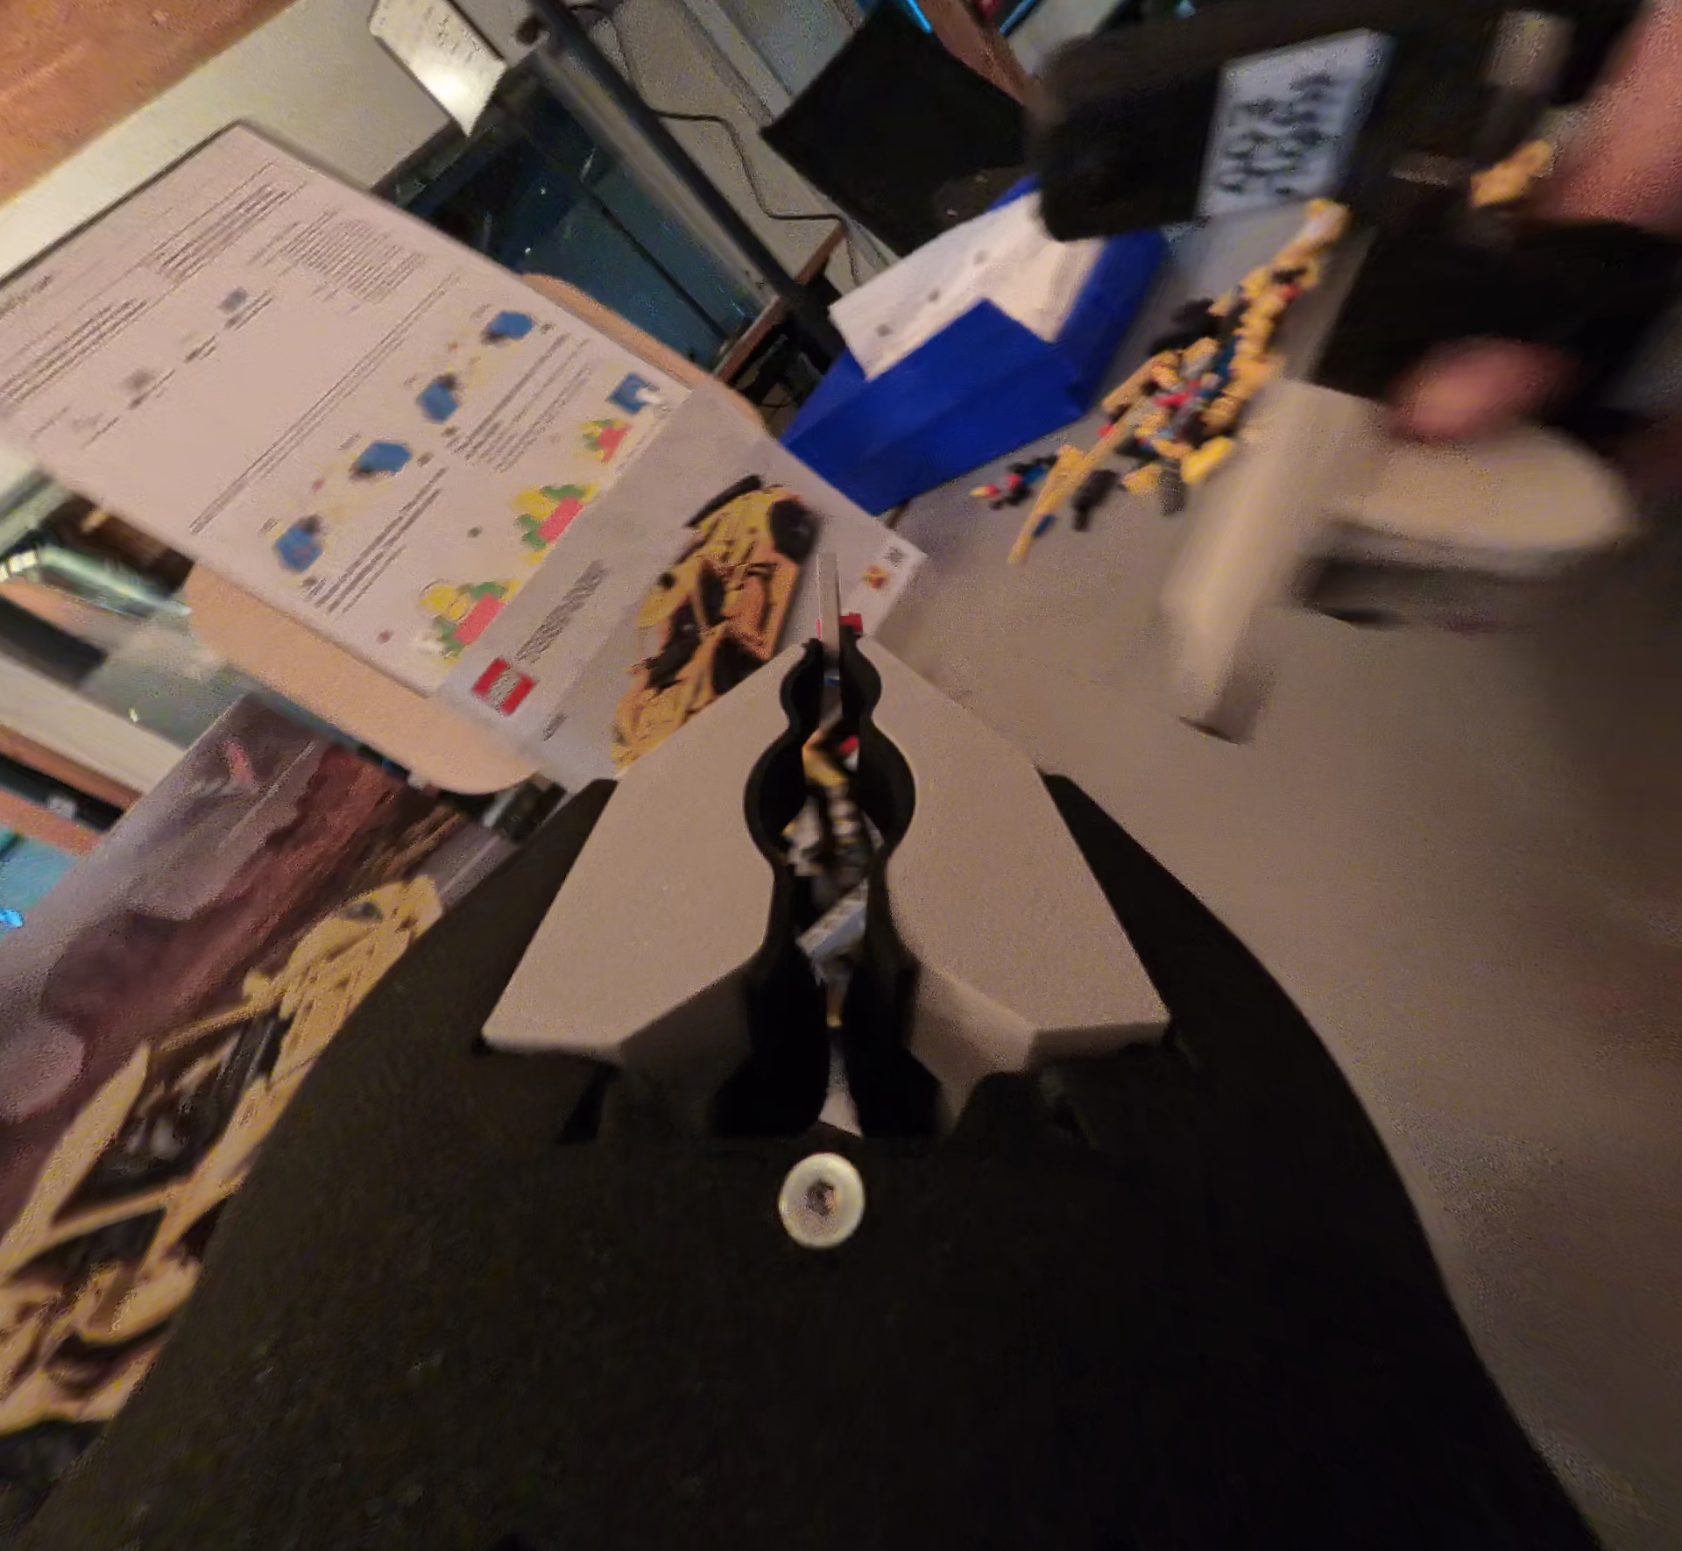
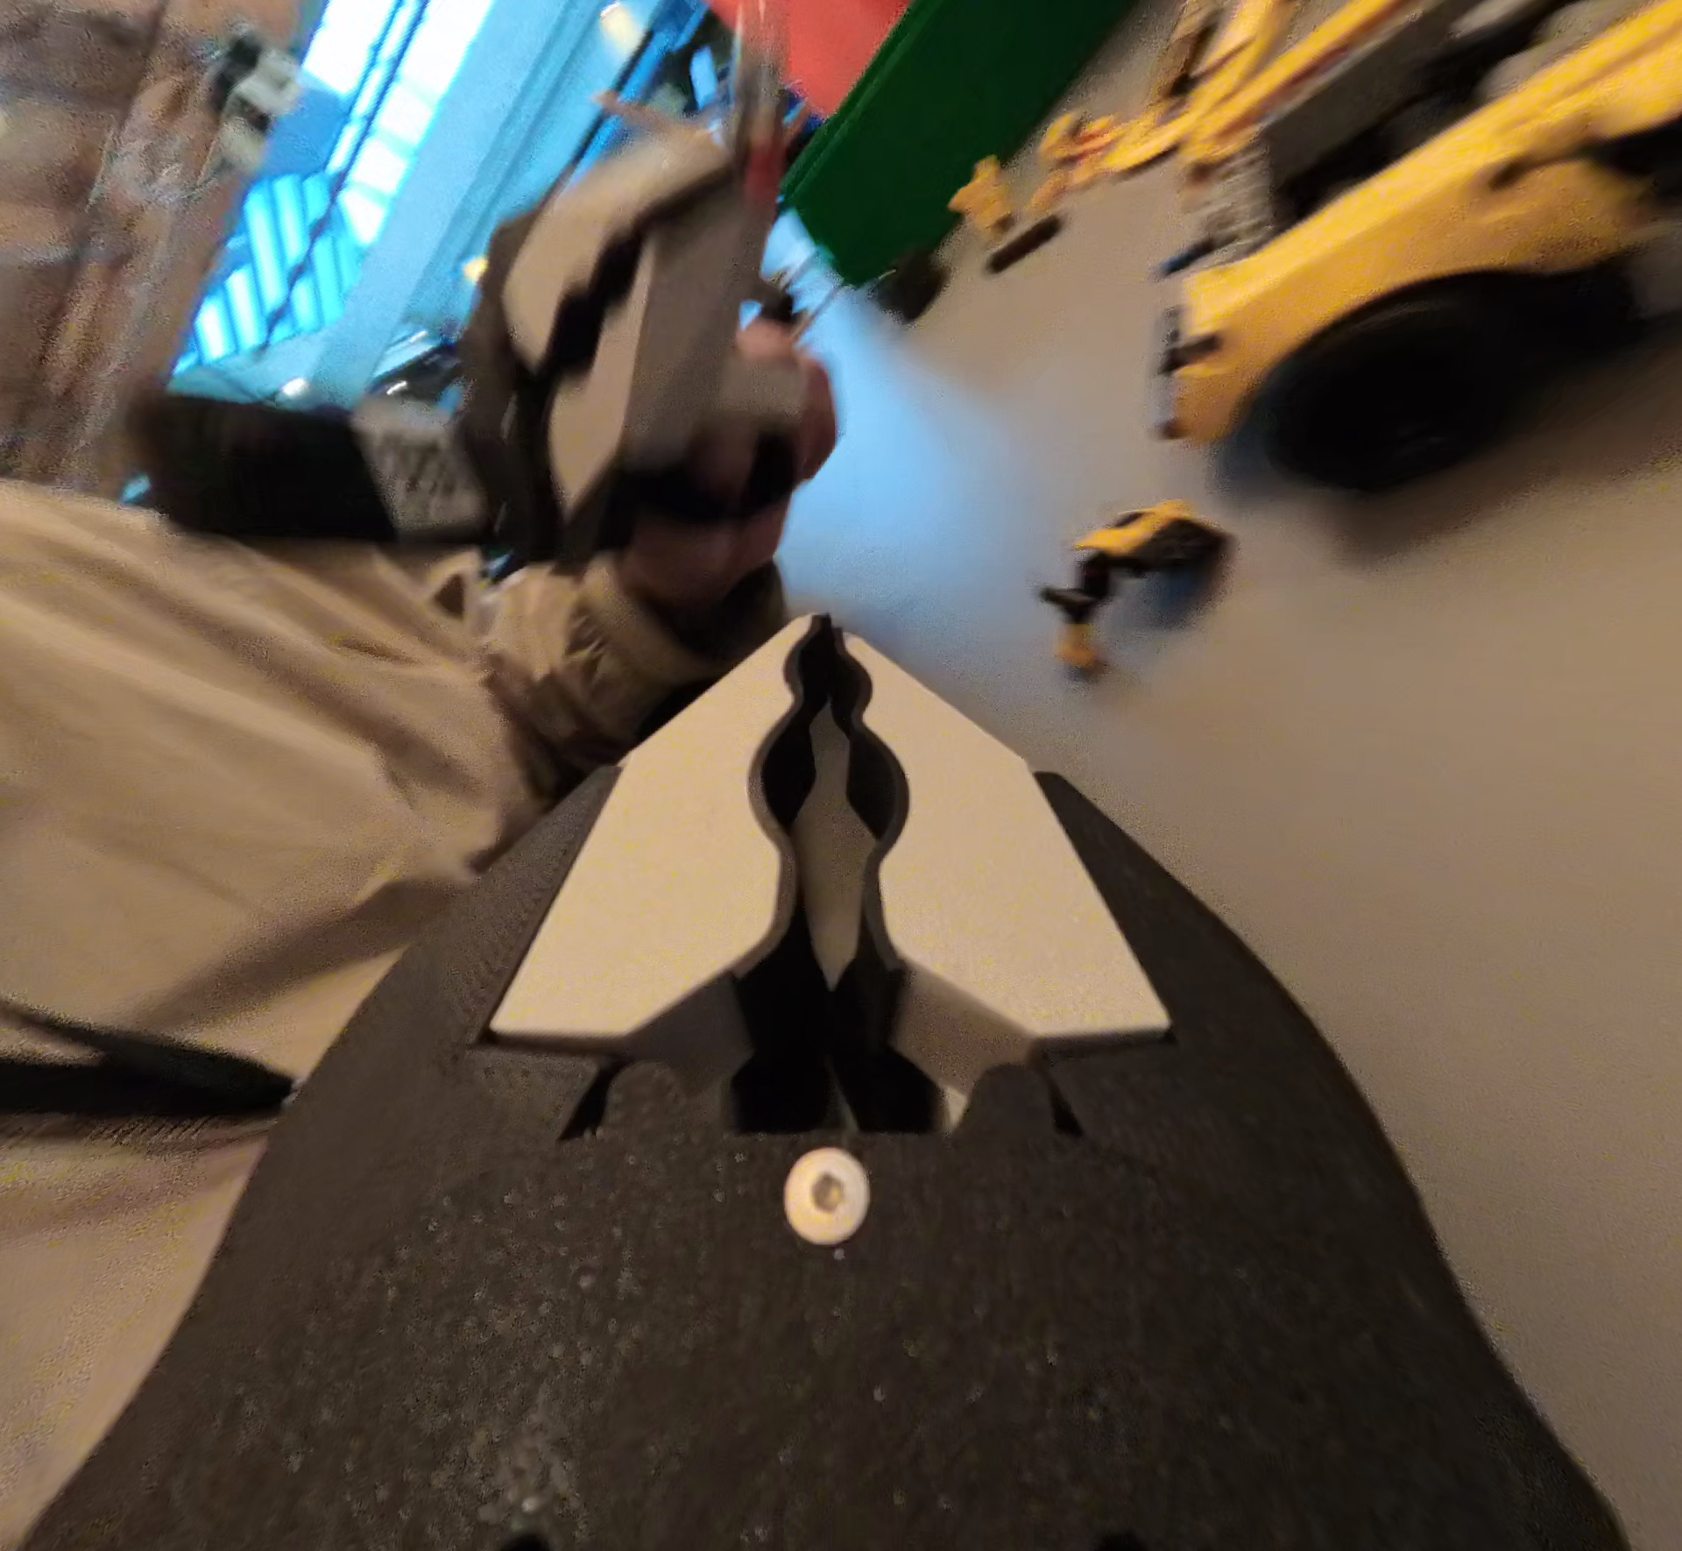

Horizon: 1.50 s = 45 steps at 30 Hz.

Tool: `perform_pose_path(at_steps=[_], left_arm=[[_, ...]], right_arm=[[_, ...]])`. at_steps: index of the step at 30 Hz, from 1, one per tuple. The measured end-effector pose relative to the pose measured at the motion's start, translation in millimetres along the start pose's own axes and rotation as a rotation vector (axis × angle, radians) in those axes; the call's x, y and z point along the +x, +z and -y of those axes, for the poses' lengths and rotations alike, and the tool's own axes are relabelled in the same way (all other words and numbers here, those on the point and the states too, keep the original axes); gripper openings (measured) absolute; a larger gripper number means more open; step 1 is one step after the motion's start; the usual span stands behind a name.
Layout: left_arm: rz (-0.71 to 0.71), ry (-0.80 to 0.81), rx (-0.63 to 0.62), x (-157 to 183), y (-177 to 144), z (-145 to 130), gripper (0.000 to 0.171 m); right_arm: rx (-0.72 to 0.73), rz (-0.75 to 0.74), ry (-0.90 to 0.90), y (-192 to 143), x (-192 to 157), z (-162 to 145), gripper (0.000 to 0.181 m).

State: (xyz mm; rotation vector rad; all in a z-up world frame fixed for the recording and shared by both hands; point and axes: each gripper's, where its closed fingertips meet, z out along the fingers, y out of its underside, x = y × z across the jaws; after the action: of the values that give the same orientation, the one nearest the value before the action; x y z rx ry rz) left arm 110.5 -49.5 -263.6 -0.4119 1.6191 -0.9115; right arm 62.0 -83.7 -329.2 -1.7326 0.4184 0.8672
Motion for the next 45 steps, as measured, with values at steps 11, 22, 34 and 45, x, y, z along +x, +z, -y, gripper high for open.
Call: perform_pose_path(at_steps=[11, 22, 34, 45], left_arm=[[-0.312, -0.429, 0.063, 11.8, -4.5, -3.9, 0.003], [-0.555, -0.456, 0.209, 40.2, -23.0, 21.5, 0.002], [-0.343, 0.223, 0.181, 64.3, -18.2, 7.1, 0.002], [-0.364, 0.038, 0.137, 56.3, -13.3, 2.8, 0.005]], right_arm=[[0.09, 0.053, -0.04, -5.7, -13.9, 16.4, 0.0], [0.232, -0.094, -0.458, -21.2, -27.1, 43.7, 0.034], [0.183, 0.024, -0.177, -18.5, -21.9, 37.5, 0.009], [0.144, -0.02, -0.111, -15.2, -9.6, 32.1, 0.006]])
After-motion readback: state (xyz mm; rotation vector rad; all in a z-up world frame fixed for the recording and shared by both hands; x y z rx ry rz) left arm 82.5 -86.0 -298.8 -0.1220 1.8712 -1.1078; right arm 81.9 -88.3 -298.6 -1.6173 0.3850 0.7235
